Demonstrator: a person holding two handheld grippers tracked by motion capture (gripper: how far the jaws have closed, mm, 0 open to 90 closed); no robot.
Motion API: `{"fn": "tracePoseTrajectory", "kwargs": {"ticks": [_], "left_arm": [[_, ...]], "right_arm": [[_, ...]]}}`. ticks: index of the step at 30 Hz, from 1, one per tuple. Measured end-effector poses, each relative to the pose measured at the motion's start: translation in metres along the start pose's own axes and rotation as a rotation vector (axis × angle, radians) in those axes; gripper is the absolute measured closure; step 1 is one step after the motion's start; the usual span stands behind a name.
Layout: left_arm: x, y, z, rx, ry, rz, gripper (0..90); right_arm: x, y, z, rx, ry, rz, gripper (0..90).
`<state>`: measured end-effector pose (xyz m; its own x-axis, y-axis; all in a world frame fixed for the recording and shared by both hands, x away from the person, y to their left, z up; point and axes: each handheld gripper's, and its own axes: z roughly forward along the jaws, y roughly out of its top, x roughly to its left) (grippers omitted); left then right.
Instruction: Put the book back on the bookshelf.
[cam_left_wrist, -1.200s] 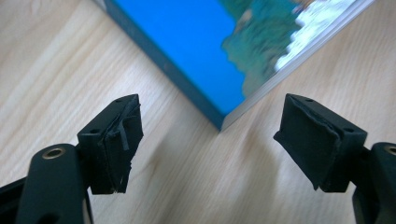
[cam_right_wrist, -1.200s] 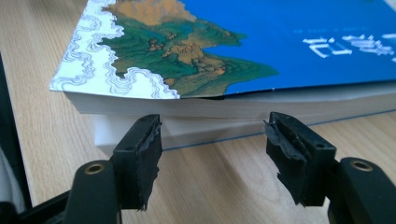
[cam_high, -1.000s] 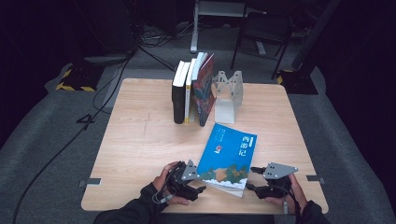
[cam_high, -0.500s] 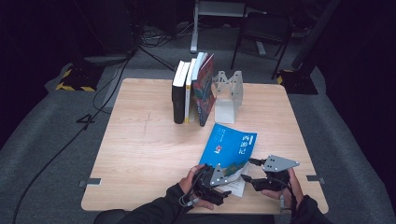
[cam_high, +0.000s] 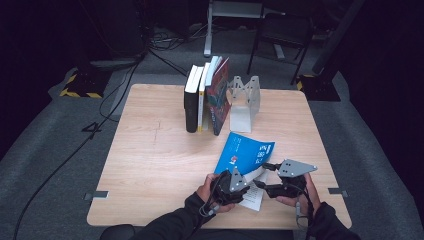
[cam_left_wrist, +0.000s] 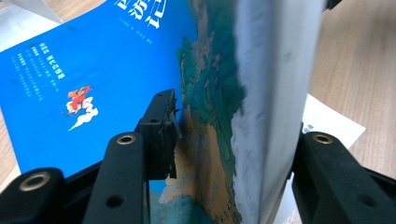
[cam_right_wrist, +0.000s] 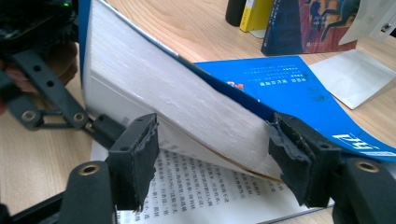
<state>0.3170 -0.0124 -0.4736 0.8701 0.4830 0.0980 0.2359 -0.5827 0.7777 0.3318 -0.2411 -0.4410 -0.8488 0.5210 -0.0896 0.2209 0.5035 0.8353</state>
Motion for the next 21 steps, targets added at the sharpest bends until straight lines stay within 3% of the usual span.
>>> {"fn": "tracePoseTrajectory", "kwargs": {"ticks": [1,4,6,8,13,21], "left_arm": [[-0.003,0.002,-0.003,-0.003,0.013,0.049,62.0],[-0.002,0.003,-0.007,-0.006,0.018,0.076,67.1],[0.001,0.004,-0.011,-0.006,0.018,0.084,70.9],[0.006,0.003,-0.015,-0.004,-0.003,0.088,72.6],[0.018,-0.002,-0.025,-0.006,-0.055,0.088,73.2],[0.035,-0.020,-0.049,-0.001,-0.089,0.118,72.8]], "right_arm": [[0.000,-0.001,-0.002,-0.005,0.002,0.003,33.3],[-0.001,-0.001,-0.006,-0.025,0.005,-0.001,34.3],[-0.002,-0.001,-0.009,-0.040,0.004,-0.001,34.4],[-0.003,0.000,-0.013,-0.050,-0.010,-0.014,34.2],[-0.006,0.002,-0.015,-0.062,0.007,-0.030,32.6],[-0.001,0.007,0.006,-0.079,0.101,-0.081,32.0]]}}
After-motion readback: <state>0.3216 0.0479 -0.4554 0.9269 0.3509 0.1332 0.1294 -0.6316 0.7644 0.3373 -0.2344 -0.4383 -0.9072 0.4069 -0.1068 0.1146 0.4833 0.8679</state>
